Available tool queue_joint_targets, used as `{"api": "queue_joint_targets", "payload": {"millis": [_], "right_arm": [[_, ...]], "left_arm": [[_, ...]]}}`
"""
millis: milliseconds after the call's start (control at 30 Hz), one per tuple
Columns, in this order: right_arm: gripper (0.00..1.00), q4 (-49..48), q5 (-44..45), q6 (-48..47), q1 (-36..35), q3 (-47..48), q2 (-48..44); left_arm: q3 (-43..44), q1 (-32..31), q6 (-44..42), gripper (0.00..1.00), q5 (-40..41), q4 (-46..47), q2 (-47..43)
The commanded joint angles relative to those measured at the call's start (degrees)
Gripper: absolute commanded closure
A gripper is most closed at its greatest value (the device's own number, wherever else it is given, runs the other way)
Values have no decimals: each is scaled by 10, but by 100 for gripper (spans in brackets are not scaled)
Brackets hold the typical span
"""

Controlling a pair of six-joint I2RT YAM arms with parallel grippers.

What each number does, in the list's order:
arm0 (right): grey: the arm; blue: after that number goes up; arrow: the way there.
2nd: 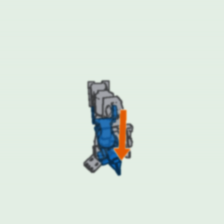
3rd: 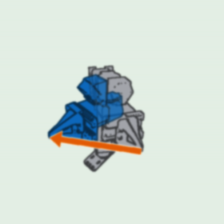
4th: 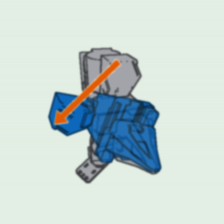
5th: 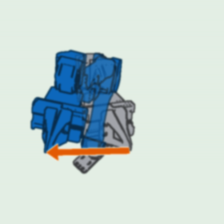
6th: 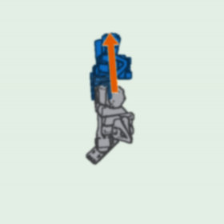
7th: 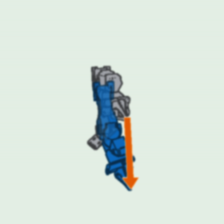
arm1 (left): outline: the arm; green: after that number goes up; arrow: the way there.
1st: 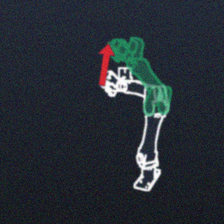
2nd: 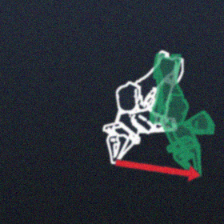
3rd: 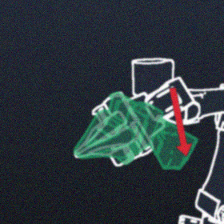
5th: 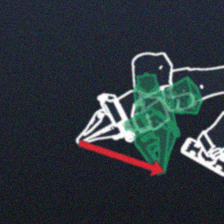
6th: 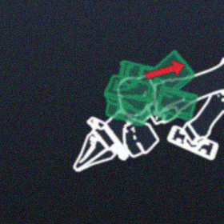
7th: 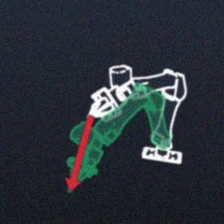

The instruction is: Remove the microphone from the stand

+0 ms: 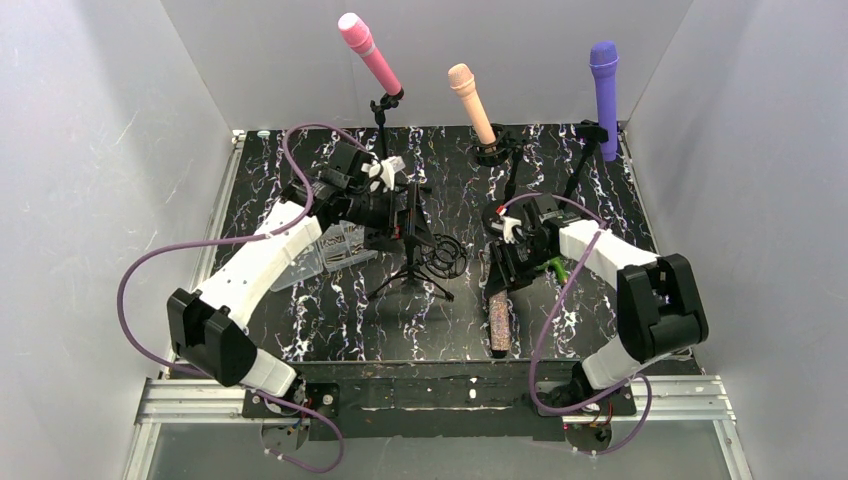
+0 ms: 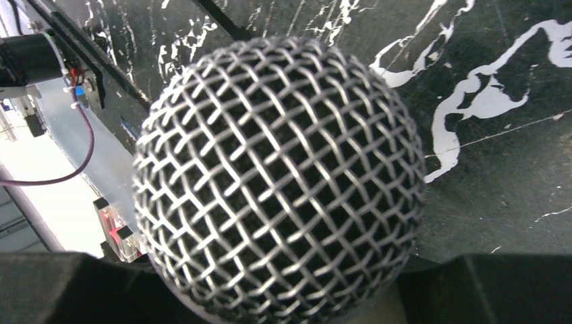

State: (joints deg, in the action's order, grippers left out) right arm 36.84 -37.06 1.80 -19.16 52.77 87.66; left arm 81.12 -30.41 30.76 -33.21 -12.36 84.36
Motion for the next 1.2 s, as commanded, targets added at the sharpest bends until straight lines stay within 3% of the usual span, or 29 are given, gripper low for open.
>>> {"api": "queue_joint_targets", "payload": {"millis": [0,133,400,1167], "right_arm": [[99,24,26,9,-1,41,26],[98,44,51,5,-1,63,52],[84,74,88,-3,0,97,98],[63,108,150,6,0,144,189]], "left_arm": [[32,9,-23,2,-28,-44,-36],[40,15,-24,2,-30,-47,-41],[40,21,-11,2,-28,-49,-44],[55,45,3,2,-11,-60,-32]]}}
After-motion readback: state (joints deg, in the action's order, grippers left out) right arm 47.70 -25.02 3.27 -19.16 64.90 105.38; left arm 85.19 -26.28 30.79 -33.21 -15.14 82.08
